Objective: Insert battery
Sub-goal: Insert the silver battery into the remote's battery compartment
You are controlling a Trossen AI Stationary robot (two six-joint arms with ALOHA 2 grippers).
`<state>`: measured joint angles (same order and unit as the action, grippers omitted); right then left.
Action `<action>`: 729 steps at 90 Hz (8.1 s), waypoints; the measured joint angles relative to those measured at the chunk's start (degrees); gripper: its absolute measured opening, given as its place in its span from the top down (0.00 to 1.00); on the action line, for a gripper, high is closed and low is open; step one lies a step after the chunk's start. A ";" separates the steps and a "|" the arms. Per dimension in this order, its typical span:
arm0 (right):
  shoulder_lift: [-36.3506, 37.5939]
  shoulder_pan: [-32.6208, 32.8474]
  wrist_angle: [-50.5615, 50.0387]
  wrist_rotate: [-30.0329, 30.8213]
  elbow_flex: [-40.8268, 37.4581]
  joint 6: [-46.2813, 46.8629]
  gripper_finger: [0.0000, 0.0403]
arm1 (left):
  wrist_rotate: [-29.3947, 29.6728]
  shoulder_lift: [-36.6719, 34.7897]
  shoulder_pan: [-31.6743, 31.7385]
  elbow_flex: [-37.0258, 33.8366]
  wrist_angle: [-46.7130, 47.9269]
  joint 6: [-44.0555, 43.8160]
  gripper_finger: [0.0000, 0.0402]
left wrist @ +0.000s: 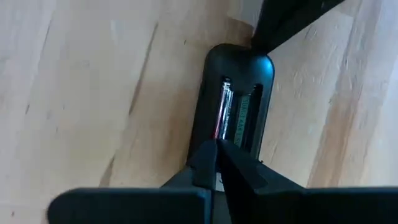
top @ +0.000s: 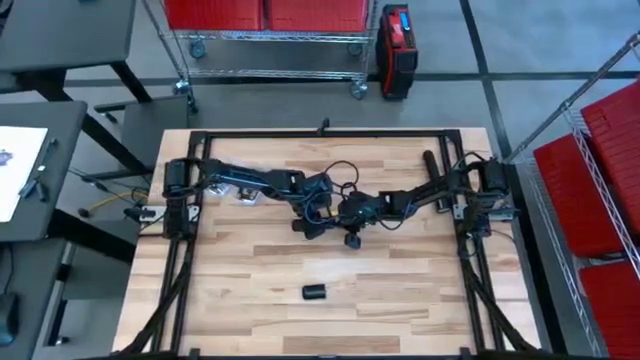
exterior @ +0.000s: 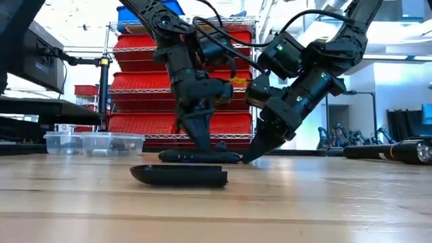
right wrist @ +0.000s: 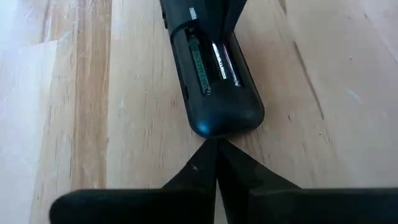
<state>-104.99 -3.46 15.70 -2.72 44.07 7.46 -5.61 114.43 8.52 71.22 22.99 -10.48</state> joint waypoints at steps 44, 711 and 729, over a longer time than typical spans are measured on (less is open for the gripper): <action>4.47 -0.63 -0.78 -0.66 0.15 0.17 1.00 | 1.17 -21.68 1.03 -0.54 10.71 0.77 1.00; 17.68 -12.71 -16.38 -11.00 17.68 -1.51 0.95 | -6.40 -33.70 9.05 -0.63 -11.58 5.29 0.60; 17.68 -12.59 -15.78 -10.78 17.68 -1.88 0.95 | -6.53 -30.78 8.76 -0.57 -13.29 6.23 0.60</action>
<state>-87.31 -16.05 -0.08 -13.50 61.76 5.58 -12.14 83.65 17.28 70.65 9.70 -4.25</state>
